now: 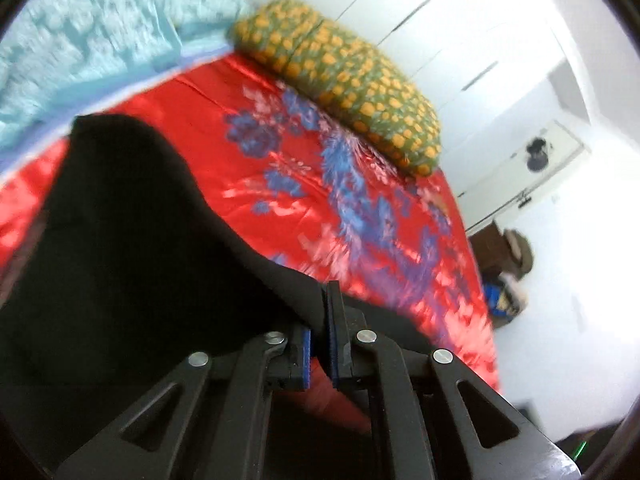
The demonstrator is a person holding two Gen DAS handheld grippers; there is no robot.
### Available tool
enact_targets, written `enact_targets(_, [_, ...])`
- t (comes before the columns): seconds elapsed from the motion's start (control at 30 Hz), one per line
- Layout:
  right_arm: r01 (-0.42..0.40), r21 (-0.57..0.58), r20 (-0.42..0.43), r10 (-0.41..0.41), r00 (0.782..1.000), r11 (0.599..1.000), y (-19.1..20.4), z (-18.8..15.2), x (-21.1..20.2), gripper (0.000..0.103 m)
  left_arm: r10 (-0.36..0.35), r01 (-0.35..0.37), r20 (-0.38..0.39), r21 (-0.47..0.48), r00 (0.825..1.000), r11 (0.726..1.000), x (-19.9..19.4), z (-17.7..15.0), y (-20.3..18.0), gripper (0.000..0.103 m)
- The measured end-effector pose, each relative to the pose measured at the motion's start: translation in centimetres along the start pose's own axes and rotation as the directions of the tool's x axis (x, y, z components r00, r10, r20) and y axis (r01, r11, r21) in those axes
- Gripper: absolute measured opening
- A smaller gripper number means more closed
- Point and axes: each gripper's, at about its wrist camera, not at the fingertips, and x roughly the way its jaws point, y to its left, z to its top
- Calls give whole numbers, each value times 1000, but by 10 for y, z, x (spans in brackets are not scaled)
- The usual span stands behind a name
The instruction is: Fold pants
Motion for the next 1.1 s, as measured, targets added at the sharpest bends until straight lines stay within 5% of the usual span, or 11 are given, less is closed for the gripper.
enact_targets(0.07, [60,12,-59,-60,996,998,-18,-9,6,16,64,-62,-57,46,996,997,-13,-45,13,5])
enact_targets(0.17, [190,47,-217,-176,960,981,-57,-44,30,16,138,-126,-163,78,977,989,-6,-102,37,5])
enact_targets(0.23, [268,55,-334,-235,913,962,-78,-70,46,15,161,-147,-190,85,969,985,-4,-118,45,5])
enact_targets(0.33, [326,42,-382,-286,879,945,-86,-74,49,15,176,-153,-188,133,966,979,-7,-124,38,5])
enact_targets(0.57, [370,-87,-368,-375,851,925,-79,-66,36,15,161,-127,-189,176,969,976,-18,-137,22,5])
enact_targets(0.7, [417,-158,-390,-445,806,895,-85,-66,34,15,163,-116,-232,204,959,972,-18,-153,19,5])
enact_targets(0.93, [449,-326,-202,-526,826,832,-73,-43,13,15,146,-69,-278,269,949,961,-12,-174,-3,5])
enact_targets(1.03, [485,-381,-243,-592,769,787,-90,-51,23,15,165,-70,-322,287,932,955,-4,-188,-5,5])
enact_targets(1.1, [503,-348,-321,-604,729,791,-112,-56,29,15,174,-69,-352,291,920,954,-1,-196,-2,5])
